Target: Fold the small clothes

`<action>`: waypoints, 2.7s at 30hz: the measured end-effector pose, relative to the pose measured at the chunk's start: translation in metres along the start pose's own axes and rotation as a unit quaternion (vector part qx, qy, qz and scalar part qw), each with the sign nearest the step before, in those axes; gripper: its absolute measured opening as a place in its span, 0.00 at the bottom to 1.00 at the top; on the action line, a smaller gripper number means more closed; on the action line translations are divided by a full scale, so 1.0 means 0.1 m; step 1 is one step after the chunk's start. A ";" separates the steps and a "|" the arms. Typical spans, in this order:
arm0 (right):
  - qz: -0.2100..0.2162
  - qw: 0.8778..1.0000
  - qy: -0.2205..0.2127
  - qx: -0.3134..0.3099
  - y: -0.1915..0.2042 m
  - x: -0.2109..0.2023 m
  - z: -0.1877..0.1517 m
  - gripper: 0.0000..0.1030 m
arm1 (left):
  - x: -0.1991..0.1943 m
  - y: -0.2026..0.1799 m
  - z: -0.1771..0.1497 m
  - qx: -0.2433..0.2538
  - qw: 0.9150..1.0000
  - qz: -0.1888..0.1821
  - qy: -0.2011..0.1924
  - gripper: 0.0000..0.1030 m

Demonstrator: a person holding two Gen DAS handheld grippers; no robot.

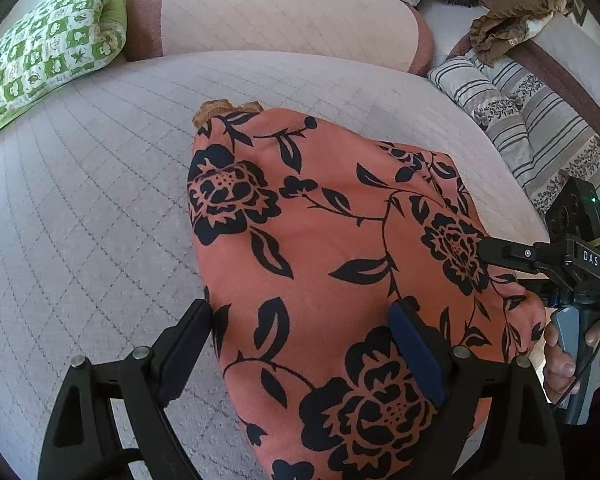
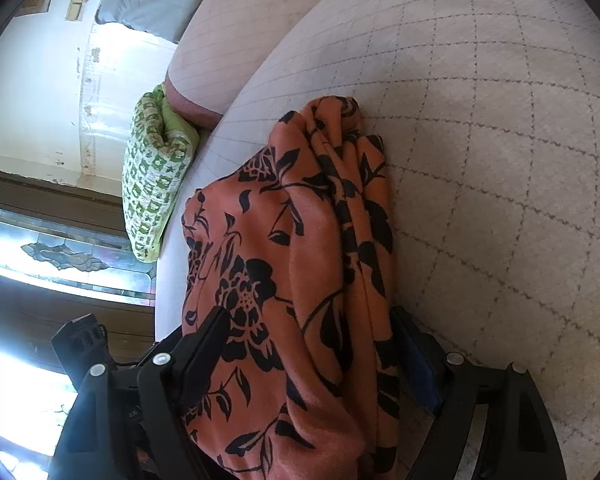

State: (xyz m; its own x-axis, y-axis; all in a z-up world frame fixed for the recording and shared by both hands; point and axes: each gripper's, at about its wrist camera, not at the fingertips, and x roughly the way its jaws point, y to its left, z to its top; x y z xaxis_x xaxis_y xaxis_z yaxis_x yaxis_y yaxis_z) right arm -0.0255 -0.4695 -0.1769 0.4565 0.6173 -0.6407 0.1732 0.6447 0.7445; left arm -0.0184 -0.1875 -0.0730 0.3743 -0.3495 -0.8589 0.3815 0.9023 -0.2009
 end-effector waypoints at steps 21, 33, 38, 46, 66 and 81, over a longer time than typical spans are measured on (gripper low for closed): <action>-0.013 1.000 -0.009 0.001 0.20 0.22 -0.05 0.79 | 0.07 0.09 0.03 -0.008 0.999 -0.040 0.012 0.87; -0.038 0.999 -0.015 -0.013 0.25 0.28 -0.08 0.63 | 0.05 0.23 0.03 -0.034 0.996 -0.078 0.008 0.77; -0.041 0.999 -0.016 -0.018 0.27 0.26 -0.09 0.57 | 0.03 0.36 0.01 -0.057 0.994 -0.089 -0.003 0.58; -0.053 0.998 -0.030 -0.032 0.38 0.23 -0.13 0.55 | -0.07 0.29 -0.05 -0.034 0.996 -0.071 -0.037 0.40; -0.041 0.999 -0.017 -0.001 0.28 0.23 -0.06 0.55 | -0.02 0.55 -0.06 -0.085 0.992 -0.087 0.019 0.64; 0.022 0.999 0.007 -0.036 0.30 0.31 -0.15 0.54 | -0.02 0.43 -0.07 -0.060 0.991 -0.114 -0.024 0.33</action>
State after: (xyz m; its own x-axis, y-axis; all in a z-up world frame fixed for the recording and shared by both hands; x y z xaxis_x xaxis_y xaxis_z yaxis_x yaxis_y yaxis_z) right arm -0.0196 -0.4243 -0.1768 0.4499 0.6517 -0.6106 0.0905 0.6469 0.7572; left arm -0.0088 -0.1464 -0.0828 0.3308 -0.5560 -0.7625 0.3575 0.8216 -0.4441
